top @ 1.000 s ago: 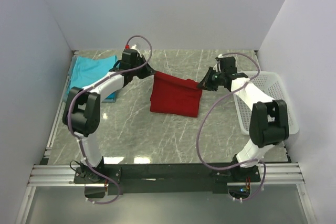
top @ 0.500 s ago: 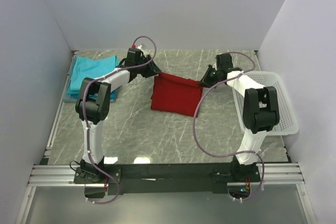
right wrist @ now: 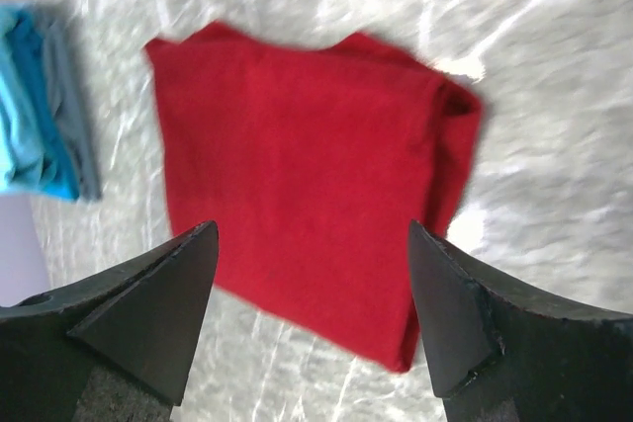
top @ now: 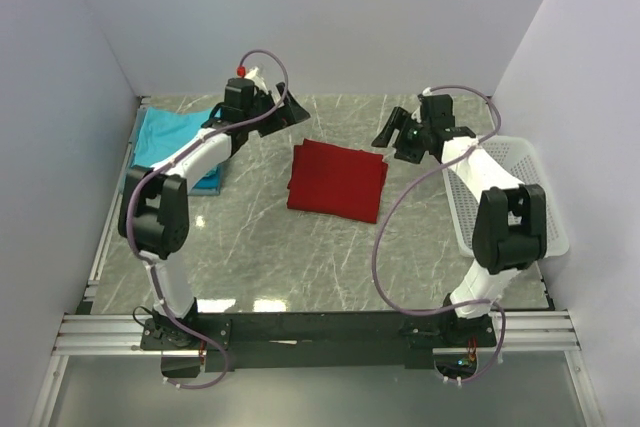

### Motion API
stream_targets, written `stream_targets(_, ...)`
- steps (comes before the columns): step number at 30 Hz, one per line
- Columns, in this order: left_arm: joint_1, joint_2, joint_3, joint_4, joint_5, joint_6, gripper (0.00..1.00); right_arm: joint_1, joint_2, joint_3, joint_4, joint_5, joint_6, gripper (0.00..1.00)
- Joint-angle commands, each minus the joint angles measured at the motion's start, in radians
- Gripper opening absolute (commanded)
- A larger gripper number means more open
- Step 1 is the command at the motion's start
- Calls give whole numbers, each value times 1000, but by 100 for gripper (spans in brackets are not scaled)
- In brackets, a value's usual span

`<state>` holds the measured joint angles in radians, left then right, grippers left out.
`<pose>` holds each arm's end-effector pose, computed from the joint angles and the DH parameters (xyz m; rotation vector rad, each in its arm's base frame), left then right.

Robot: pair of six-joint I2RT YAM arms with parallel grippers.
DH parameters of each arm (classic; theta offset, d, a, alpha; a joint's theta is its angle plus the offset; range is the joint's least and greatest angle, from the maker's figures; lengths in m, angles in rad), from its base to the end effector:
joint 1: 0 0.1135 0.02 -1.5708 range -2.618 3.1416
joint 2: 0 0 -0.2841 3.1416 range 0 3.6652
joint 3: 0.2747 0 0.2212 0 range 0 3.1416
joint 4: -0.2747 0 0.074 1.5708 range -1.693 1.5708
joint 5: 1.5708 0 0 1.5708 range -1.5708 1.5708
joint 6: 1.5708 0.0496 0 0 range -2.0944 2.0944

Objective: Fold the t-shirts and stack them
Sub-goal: Fold the tshirt

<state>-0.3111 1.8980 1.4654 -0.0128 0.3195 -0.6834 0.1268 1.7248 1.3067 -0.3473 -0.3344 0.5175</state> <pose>0.4132 -0.1492 0.2956 -0.1801 2.1170 -0.9353 0.3646 0.0629 0.2789 0.2950 2.3745 0.7039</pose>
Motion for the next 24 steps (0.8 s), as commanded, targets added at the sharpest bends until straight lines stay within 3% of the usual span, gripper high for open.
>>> stream_targets(1, -17, -51, -40, 45, 90, 33, 99, 54, -71, -64, 73, -31, -16, 83)
stream_targets(7, -101, 34, -42, 62, 130, 30, 100, 105, 5, -84, 128, -64, 12, 83)
stream_targets(15, -108, 130, -125, 116, 207, -54, 99, 111, 188, -84, 169, -77, 30, 83)
stream_targets(24, -109, 55, -348, 183, 162, -71, 99, 149, 216, -196, 212, -71, 32, 83)
